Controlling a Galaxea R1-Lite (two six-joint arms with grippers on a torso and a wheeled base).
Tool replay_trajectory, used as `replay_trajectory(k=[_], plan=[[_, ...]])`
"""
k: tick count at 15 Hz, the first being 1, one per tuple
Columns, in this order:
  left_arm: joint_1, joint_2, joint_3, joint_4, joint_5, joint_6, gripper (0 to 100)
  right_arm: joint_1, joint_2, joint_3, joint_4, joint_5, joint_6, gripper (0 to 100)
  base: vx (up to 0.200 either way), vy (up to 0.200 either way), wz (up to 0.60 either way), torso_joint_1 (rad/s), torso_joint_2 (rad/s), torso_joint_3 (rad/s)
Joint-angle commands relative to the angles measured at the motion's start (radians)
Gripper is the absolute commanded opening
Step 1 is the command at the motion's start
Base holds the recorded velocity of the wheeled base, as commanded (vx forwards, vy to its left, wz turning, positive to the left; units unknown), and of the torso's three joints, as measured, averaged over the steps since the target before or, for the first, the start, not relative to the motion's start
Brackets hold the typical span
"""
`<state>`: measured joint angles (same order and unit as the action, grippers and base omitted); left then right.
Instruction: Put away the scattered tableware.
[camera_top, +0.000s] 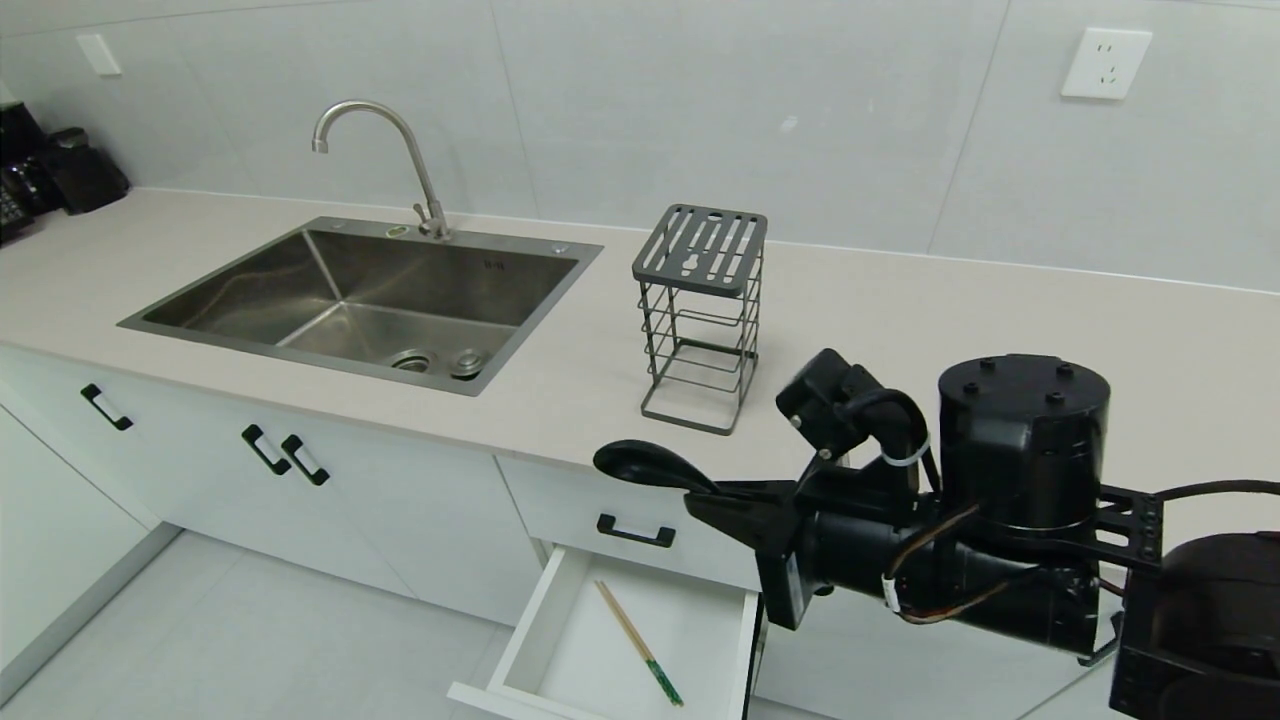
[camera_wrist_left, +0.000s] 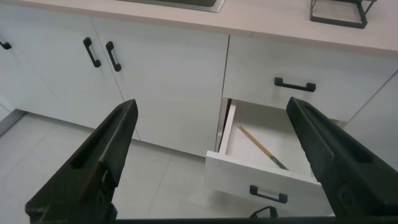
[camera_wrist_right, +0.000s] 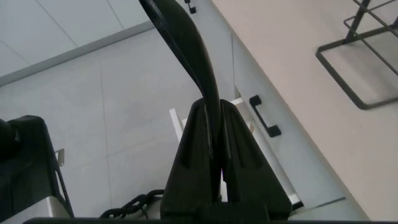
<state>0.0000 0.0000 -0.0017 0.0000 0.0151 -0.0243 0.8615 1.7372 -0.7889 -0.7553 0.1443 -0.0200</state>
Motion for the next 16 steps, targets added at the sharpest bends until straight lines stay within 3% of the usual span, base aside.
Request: replay_trajectory(k=[1,13,16], plan=[[0.0,0.0,0.0,0.0,0.0,0.0,100,0.04,0.081,-0.064,-0.004,0.0,0.0,0,0.0,0.0,0.0,0.0,0.0,0.0],[0.002,0.0,0.0,-0.002,0.0,0.0,100,0.056,0.185,-0.184,0.083,0.037,-0.087,0,0.0,0.0,0.0,0.0,0.0,0.0],[0.0,0.0,0.0,-0.002,0.0,0.0,100,0.056,0.186,-0.202,0.088,0.038,-0.146,0,0.0,0.0,0.0,-0.165,0.32,0.168]])
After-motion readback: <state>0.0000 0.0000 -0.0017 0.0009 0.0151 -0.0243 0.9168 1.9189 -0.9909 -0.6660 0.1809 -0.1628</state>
